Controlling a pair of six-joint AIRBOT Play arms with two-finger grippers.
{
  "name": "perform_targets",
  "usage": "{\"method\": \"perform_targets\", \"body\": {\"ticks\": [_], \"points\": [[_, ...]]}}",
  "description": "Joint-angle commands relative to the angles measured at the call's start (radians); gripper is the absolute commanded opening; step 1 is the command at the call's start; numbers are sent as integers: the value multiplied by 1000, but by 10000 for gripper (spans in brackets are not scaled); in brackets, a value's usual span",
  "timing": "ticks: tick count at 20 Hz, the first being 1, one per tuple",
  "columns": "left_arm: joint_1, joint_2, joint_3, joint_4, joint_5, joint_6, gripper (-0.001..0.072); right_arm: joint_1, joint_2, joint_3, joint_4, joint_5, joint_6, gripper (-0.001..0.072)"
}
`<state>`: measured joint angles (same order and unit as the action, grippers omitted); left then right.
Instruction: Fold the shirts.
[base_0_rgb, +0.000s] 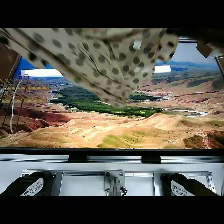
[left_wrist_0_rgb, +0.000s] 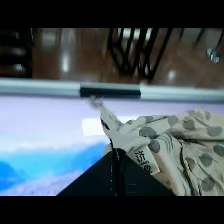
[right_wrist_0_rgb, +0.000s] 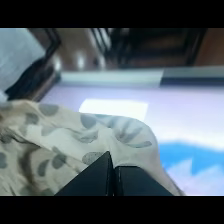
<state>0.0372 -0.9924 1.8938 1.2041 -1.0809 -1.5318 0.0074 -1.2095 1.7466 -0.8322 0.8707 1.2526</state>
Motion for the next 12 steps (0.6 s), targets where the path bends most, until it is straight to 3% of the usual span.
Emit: {"method": "perform_targets", "body": {"ticks": [1, 5, 7, 9, 12], "points": [[32, 14, 171, 3, 35, -18, 49, -11, 272, 55, -210, 63, 74, 57], [31, 3, 80, 24, -233, -18, 49, -12, 462, 14, -648, 536, 369, 56], [29, -13, -53, 20, -342, -18, 49, -11, 544, -148, -691, 716, 488, 56], [-2, -18, -238, 16, -356, -16, 49, -11, 646, -429, -597, 748, 546, 57], [-102, -18, -555, 16, -255, 27, 49, -11, 796, -912, -531, 655, 620, 57]]}}
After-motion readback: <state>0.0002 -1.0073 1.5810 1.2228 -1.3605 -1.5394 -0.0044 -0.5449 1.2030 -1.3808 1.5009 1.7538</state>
